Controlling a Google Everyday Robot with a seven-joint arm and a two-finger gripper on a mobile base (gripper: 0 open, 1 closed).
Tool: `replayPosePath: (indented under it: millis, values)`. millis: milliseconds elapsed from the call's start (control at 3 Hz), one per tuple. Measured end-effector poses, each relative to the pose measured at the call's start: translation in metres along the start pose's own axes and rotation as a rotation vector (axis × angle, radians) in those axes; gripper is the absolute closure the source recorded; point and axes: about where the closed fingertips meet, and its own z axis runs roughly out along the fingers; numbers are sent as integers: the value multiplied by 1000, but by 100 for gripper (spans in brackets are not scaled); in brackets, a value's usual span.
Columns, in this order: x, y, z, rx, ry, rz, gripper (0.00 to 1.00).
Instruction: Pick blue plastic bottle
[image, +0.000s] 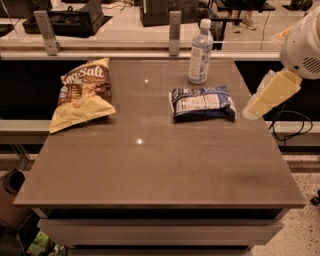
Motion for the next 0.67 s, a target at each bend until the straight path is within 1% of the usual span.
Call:
replayPosePath:
  millis: [333,667]
  values:
    - [-4,-31,24,89,-97,73,0]
    - [-14,-65,48,149,-205,139,0]
